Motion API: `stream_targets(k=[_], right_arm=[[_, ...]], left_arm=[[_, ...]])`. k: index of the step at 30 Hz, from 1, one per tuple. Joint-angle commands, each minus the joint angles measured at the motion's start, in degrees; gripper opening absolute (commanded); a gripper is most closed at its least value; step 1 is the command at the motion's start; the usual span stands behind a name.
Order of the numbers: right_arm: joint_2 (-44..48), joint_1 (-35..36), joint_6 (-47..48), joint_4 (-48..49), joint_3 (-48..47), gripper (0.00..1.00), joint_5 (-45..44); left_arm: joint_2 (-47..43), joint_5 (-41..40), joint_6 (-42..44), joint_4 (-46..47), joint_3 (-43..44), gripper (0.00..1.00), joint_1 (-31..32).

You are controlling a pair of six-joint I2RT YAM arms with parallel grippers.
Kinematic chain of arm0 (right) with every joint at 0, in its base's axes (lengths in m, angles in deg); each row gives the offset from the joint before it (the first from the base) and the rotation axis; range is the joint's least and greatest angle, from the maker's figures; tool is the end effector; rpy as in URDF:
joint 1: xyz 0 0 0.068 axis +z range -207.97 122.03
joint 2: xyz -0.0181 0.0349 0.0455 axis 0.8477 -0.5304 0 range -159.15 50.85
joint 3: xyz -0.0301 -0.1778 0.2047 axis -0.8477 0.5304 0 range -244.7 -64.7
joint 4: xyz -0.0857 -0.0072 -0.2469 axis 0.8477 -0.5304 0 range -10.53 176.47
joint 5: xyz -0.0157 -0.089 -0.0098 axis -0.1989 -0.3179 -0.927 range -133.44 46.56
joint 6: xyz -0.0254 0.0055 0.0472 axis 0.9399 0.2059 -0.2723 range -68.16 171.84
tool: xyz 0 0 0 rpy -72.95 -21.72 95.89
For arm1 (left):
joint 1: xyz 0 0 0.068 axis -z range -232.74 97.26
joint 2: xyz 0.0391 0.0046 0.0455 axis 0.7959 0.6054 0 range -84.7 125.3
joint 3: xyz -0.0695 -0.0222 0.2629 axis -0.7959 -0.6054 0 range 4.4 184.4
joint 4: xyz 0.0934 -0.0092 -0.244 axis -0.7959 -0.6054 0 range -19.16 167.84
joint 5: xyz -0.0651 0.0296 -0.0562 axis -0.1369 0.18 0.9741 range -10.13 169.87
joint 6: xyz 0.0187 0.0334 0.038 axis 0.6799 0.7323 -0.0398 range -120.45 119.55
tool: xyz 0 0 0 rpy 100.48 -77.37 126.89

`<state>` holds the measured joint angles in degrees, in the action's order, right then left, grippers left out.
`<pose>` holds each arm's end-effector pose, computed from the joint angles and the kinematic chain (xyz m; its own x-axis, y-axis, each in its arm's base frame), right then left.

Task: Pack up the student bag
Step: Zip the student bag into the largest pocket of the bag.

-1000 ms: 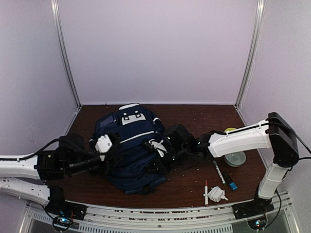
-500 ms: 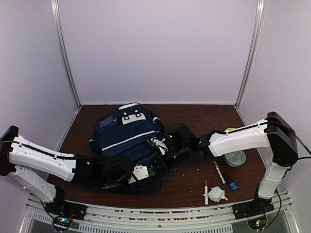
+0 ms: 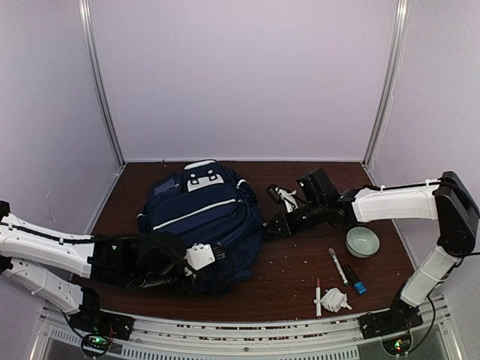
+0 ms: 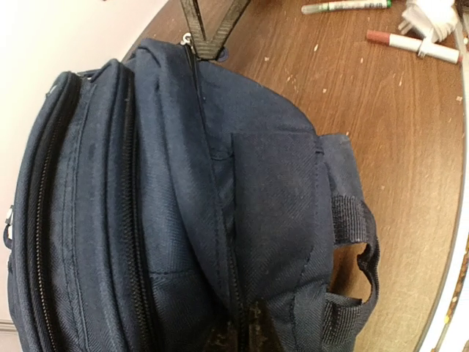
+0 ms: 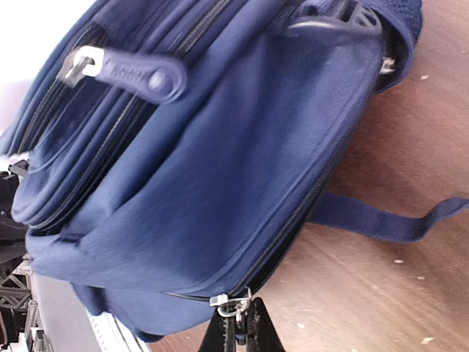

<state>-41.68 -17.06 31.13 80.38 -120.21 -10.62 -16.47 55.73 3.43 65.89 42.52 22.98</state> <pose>0.2438 0.2367 0.2066 -0.7835 -0.2856 -0.5519 -0.6118 0.5101 0.6046 0.0742 -0.2322 0.2164 -0.1101 0.6827 -0.7223 0.8187 0.4744 0.3236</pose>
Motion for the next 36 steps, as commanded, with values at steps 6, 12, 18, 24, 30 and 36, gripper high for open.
stream_targets(k=[6, 12, 18, 24, 30, 36], right_arm=[[-3.6, -10.6, 7.1, -10.5, -8.0, 0.00, -12.2], [-11.2, -11.0, 8.5, -13.0, -17.8, 0.00, -10.9], [-14.5, -10.3, 8.4, -9.0, -18.6, 0.00, -8.0], [-21.2, -11.8, 1.4, -8.6, -27.0, 0.00, -7.8], [-24.5, -12.9, -4.4, -3.2, -30.3, 0.00, -2.1], [-19.4, -12.9, -1.4, -1.9, -24.7, 0.28, 1.4]], left_arm=[[-5.5, 8.6, 2.5, -2.0, -1.7, 0.00, -0.1], [-9.2, 9.6, 0.2, 0.2, -4.4, 0.00, -0.1], [-16.1, 14.7, -2.8, 11.0, -11.6, 0.00, 0.0], [-18.3, 16.8, -2.1, 8.2, -10.8, 0.00, 0.0], [-20.2, 18.1, -1.6, 8.1, -10.6, 0.00, 0.0], [-19.6, 15.8, -2.0, 9.2, -10.7, 0.00, -0.1]])
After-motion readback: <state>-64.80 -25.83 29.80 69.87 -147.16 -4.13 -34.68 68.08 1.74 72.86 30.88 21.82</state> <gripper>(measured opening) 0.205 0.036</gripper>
